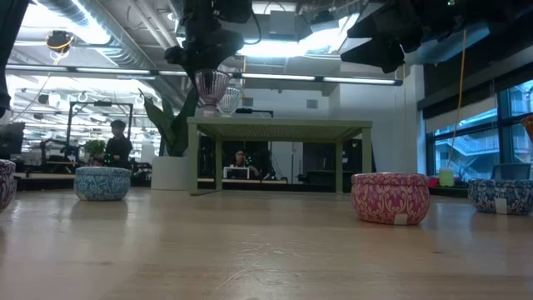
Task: Pick & Place candle stick holders
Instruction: Put the left pink glass candle holder on the shelf
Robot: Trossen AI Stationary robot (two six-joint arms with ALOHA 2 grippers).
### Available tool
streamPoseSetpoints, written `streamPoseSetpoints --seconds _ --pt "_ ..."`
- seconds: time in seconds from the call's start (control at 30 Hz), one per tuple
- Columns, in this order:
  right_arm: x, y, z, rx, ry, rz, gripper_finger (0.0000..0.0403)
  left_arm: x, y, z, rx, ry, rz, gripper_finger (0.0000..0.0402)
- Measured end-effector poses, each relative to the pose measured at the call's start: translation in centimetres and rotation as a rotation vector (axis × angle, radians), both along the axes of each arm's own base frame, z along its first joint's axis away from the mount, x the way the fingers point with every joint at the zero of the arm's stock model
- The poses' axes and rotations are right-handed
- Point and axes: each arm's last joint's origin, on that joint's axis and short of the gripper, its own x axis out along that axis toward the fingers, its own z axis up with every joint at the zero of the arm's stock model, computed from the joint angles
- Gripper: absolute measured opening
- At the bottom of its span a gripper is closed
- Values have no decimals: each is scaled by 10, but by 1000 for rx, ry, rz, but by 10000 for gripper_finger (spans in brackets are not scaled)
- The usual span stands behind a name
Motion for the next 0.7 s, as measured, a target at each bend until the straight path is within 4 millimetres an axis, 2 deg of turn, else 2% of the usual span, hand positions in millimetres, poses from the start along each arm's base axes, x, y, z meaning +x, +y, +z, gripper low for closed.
streamPoseSetpoints --seconds 0.7 --pt "0 0 0 0 0 0 337 2 1 1 28 -18 31 93"
